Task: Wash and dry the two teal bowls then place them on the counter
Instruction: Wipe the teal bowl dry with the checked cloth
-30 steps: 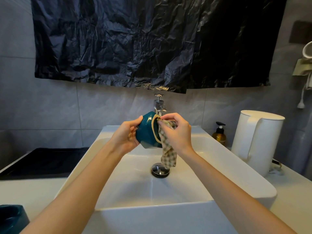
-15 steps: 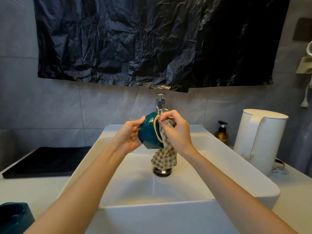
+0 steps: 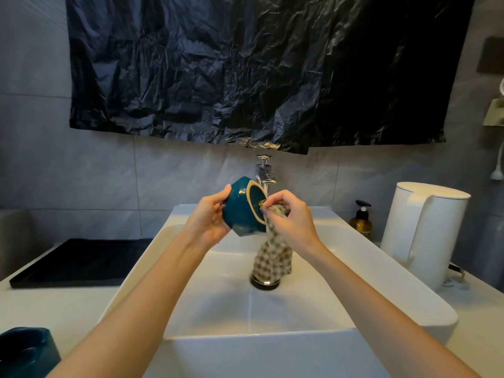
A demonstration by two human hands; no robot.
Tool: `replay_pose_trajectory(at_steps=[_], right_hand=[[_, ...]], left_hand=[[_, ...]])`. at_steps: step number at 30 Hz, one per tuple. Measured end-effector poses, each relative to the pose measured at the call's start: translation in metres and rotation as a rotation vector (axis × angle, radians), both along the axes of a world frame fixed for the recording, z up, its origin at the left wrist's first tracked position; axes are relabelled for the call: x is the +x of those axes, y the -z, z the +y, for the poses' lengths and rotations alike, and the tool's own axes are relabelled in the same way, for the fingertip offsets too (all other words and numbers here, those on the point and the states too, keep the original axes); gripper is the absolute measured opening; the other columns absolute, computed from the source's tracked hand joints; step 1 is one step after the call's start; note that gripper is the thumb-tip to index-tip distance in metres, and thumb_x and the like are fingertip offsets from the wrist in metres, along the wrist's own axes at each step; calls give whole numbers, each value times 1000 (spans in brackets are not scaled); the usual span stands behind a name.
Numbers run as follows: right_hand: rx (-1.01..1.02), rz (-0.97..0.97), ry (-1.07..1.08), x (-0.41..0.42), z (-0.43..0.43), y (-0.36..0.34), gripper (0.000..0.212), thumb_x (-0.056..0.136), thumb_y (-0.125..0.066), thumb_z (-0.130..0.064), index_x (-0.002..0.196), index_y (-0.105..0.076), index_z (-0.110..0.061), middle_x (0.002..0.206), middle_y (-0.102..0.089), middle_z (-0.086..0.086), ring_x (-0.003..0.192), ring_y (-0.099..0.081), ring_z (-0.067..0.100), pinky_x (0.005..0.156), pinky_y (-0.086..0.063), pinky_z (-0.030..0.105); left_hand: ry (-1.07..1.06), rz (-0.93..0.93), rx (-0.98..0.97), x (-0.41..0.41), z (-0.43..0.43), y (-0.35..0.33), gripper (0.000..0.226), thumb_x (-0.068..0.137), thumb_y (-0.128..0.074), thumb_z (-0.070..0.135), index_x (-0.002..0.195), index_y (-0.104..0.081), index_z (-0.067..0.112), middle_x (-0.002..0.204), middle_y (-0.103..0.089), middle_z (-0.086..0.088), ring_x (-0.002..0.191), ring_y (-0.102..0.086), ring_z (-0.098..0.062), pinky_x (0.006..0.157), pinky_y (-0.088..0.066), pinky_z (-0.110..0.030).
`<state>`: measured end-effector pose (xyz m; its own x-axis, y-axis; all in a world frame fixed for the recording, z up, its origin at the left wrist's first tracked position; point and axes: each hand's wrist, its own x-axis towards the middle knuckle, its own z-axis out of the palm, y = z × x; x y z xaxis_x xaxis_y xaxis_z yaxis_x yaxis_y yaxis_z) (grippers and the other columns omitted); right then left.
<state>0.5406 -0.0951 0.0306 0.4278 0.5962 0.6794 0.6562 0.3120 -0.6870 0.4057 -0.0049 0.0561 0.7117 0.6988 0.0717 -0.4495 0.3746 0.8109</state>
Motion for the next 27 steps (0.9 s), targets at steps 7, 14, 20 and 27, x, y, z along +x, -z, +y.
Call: replay_pose_trajectory(at_steps=[7,14,20,27], right_hand=[[11,20,46,-3,5,-1,10,87,-68,-12,86,-62,-20,90,-63,-10,91,-59,8,70,-48,10],[79,23,-88,-12,2,-7,6,85,-70,-12,87,-65,-16,92,-67,-6,93,-61,7,79,-52,20],[47,-91,115,-1,1,-21,12,88,-66,-15,86,-60,-24,92,-61,-10,91,-56,1,71,-45,10],[113,-261,297,10,-58,-62,16,89,-63,-9,89,-57,-24,96,-59,-4,88,-53,2,73,-39,7]], left_hand=[[-17,3,-12,0,2,1,23,96,-52,24,100,-62,5,90,-67,-9,80,-64,-20,64,-58,-30],[27,28,-2,0,3,3,23,95,-53,25,99,-64,5,90,-67,-9,82,-63,-21,70,-55,-31],[67,4,-14,-2,-7,0,23,94,-54,24,102,-64,4,91,-69,-10,87,-64,-22,72,-57,-30],[107,27,166,0,-30,-20,17,94,-53,21,97,-65,9,81,-70,-3,80,-63,-15,65,-57,-23]])
